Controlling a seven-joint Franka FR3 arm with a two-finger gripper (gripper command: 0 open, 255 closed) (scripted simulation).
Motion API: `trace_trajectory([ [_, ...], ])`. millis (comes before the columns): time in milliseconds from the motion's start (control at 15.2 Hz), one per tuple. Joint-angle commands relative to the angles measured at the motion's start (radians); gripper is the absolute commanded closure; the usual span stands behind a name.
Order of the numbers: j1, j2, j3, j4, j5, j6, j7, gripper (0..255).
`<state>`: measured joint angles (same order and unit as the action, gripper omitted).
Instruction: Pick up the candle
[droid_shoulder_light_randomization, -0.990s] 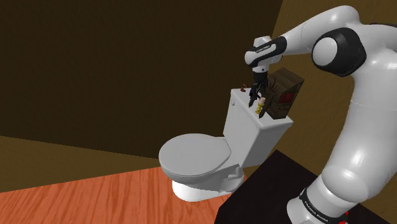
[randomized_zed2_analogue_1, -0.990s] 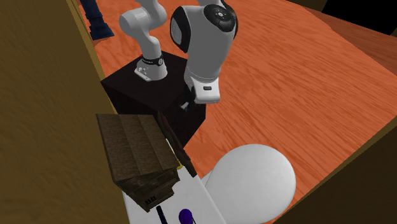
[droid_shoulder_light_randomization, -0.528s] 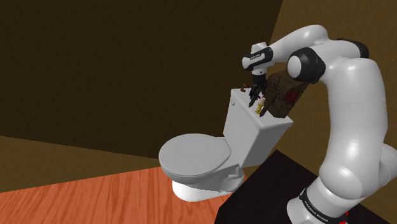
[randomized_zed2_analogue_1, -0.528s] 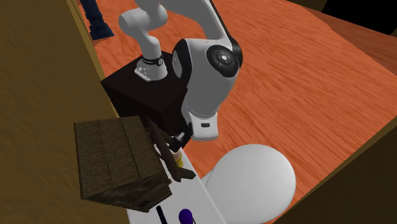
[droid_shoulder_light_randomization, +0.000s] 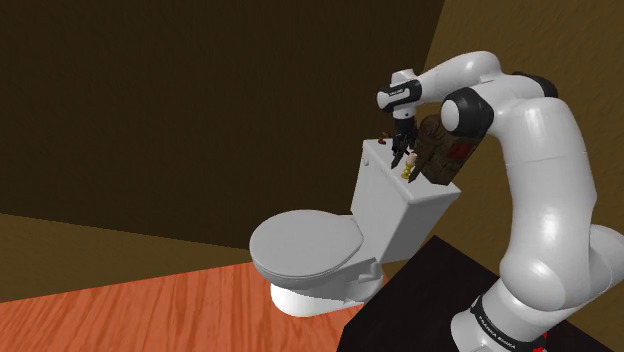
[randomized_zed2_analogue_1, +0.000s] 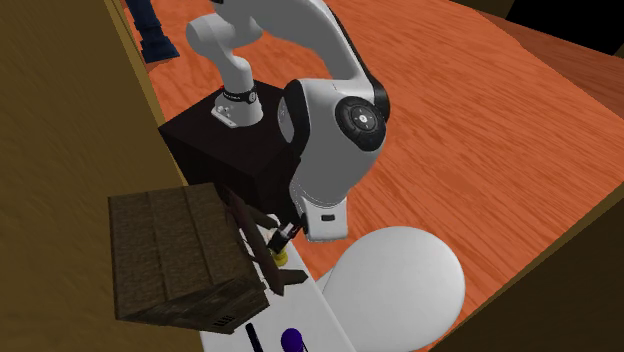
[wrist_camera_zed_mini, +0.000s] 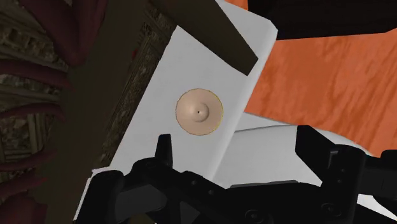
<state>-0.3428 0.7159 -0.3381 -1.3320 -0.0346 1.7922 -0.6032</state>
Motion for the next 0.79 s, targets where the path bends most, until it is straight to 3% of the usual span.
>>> trace_trajectory([
  [0, -0.023, 0.064, -0.006, -0.021, -0.005, 0.106, -0.004, 0],
  [198, -0.024, 0.074, -0.004, -0.024, -0.003, 0.120, -0.002, 0],
  [264, -0.026, 0.080, -0.003, -0.013, -0.002, 0.114, -0.003, 255],
  [726, -0.028, 0.082, -0.003, -0.012, -0.002, 0.115, -0.004, 255],
])
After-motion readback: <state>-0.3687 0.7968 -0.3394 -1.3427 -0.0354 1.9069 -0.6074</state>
